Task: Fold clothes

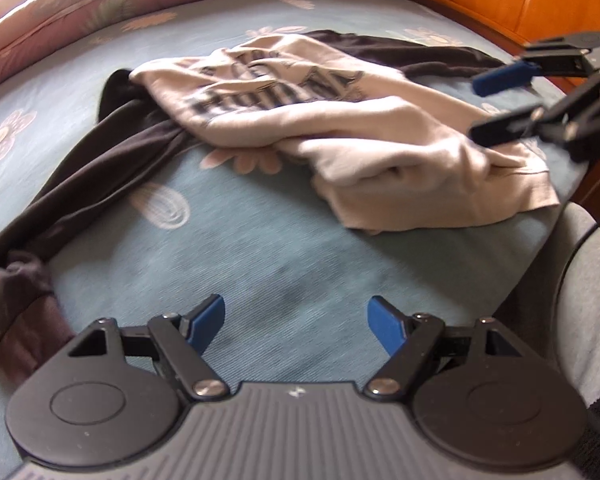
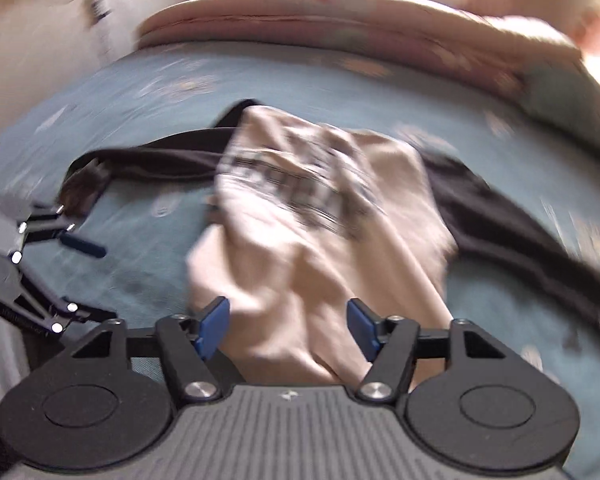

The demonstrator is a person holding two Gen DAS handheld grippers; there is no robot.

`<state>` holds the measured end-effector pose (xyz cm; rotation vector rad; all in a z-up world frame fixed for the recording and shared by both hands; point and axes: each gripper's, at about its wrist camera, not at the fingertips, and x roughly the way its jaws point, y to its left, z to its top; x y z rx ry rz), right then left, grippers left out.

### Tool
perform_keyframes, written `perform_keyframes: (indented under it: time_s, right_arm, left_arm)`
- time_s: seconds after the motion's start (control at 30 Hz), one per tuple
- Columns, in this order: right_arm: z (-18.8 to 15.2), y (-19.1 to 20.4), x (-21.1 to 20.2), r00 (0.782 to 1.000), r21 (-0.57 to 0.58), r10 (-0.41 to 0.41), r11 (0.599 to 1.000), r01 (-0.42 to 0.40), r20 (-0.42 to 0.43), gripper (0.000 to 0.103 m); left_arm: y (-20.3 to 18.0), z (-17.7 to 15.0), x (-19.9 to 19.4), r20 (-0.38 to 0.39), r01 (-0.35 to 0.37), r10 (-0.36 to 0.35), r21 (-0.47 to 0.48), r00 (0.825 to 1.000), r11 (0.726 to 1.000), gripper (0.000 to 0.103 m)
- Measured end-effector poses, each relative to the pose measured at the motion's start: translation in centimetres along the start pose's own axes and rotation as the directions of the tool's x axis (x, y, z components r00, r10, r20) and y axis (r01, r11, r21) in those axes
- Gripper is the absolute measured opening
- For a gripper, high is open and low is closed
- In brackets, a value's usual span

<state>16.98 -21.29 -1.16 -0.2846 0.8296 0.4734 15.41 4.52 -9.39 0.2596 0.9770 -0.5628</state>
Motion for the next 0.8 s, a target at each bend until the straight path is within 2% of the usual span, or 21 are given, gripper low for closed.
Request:
perform_keyframes:
  time_s: [0.1,0.2,0.27,0.37,0.6,0.8]
  right_arm:
    - [1.8,3.8,3.0,1.0,-0.145,-0.016,0.989,0.014,-0.017,0.076]
    - [2.4,6.1,6.9,0.994,-0.235,-0.085,0.969,0.068,-0.063,0.076]
    - [2.1,6.4,9.2,0.982,-0.285,-0.167,0.949,0.137,-0.085,0.076]
    - [1.9,5.1,9.5,0.973,-0.295,-0.218,0.937,0.189,-0.071,0.076]
    - [1.5,-2.3,7.3,0.976,-0.055,-0.213,0.976,0.21,-0.052,0.079]
    - [0.5,-9.0,5.9,0.979,0.179,-0.195,0.963,0.201,-0.049,0.08]
  left_arm:
    - [1.3,-0.4,-0.1,-0.001,-0.014,0.013,-0.032,1.0,0.999,0.079]
    - [2.3,-0.7,-0.3,0.001,-0.022,0.022,-0.052,1.0,0.998,0.079]
    - [2.7,-0.9,-0.4,0.005,-0.025,0.025,-0.059,1.0,0.998,0.079]
    - [3.2,-1.1,-0.4,0.014,-0.014,0.015,-0.074,1.0,0.997,0.08]
    - [2.0,-0.1,1.0,0.037,0.041,-0.039,-0.044,0.999,0.998,0.081]
    - [0.3,1.3,1.8,0.065,0.081,-0.079,-0.017,0.995,0.997,0.081]
